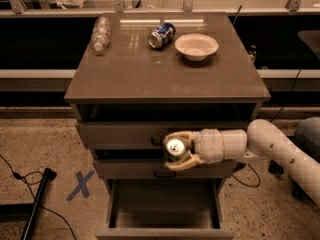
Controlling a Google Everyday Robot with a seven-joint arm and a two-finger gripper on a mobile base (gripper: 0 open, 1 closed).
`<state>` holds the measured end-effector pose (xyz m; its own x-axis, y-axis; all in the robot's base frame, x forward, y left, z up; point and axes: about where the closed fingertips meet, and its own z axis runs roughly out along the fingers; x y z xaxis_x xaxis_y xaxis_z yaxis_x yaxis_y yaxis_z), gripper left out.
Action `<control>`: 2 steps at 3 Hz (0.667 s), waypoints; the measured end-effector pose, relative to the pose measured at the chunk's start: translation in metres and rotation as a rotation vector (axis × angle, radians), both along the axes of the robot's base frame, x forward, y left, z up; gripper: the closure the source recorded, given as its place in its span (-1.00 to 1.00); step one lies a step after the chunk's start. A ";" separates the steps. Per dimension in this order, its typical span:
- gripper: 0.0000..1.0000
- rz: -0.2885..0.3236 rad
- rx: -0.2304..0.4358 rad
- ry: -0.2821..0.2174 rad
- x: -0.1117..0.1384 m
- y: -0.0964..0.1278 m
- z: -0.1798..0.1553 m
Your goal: Place green can into bottom drawer
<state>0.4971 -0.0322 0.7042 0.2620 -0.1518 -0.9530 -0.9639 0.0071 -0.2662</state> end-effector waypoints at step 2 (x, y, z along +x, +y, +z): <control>1.00 0.026 -0.051 0.040 -0.021 -0.043 -0.047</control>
Offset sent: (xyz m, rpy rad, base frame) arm -0.0163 -0.0377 -0.0402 -0.0473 0.0295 0.0169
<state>0.4759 -0.0755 0.6571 0.2280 -0.1946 -0.9540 -0.9735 -0.0306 -0.2264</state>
